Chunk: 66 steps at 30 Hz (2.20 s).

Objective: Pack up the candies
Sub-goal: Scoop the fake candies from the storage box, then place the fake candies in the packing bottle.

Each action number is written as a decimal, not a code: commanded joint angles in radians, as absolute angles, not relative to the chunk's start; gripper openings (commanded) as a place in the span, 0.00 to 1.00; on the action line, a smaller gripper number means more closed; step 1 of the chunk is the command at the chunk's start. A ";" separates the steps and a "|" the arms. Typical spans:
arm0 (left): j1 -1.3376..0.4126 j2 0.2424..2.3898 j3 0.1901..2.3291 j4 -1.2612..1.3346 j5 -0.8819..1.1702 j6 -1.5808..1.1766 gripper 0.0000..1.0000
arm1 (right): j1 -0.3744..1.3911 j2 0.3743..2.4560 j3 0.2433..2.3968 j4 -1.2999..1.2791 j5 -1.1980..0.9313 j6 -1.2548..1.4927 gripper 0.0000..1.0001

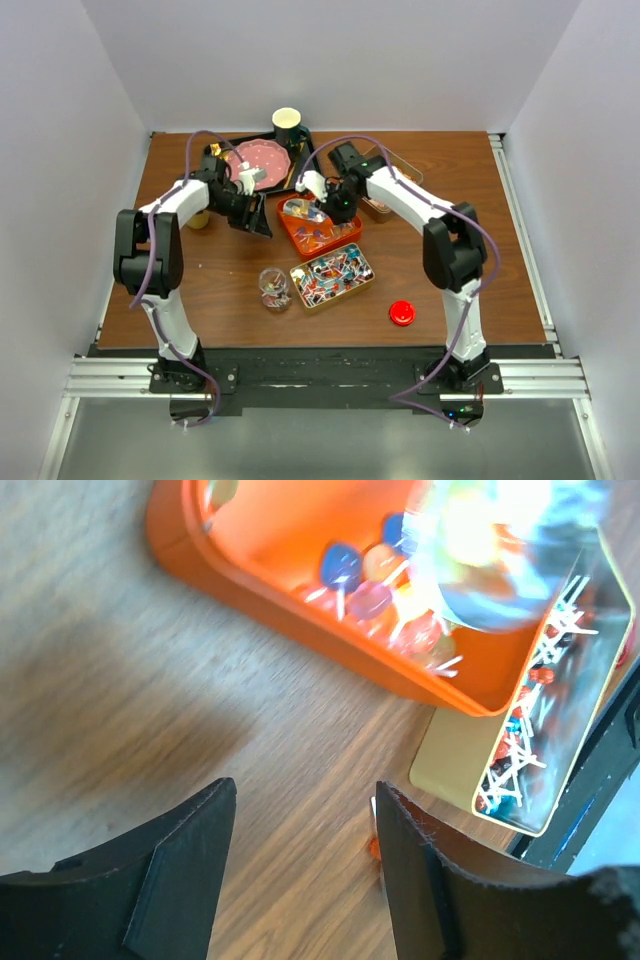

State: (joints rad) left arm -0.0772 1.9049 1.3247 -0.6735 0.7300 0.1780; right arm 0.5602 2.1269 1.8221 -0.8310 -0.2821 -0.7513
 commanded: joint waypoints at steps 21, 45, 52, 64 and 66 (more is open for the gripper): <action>-0.115 1.675 1.402 -0.712 0.739 0.210 0.65 | 0.793 1.773 1.922 -1.280 -0.033 -1.166 0.00; -0.011 1.618 1.324 -0.643 0.669 0.218 0.63 | 1.017 1.908 1.959 -1.322 0.354 -1.338 0.00; -0.009 1.598 1.328 -0.638 0.676 0.213 0.63 | 1.043 1.925 1.970 -1.359 0.439 -1.327 0.00; -0.009 1.531 1.270 -0.623 0.678 0.216 0.63 | 1.097 1.941 2.002 -1.416 0.471 -1.247 0.00; -0.009 1.520 1.264 -0.623 0.676 0.218 0.63 | 1.100 1.925 1.999 -1.422 0.462 -1.240 0.00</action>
State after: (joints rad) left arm -0.0196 1.5646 1.2793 -0.6487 0.6678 0.2195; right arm 1.0912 1.9457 1.9598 -1.3270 0.4286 -1.2652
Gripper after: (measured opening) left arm 0.636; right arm 0.139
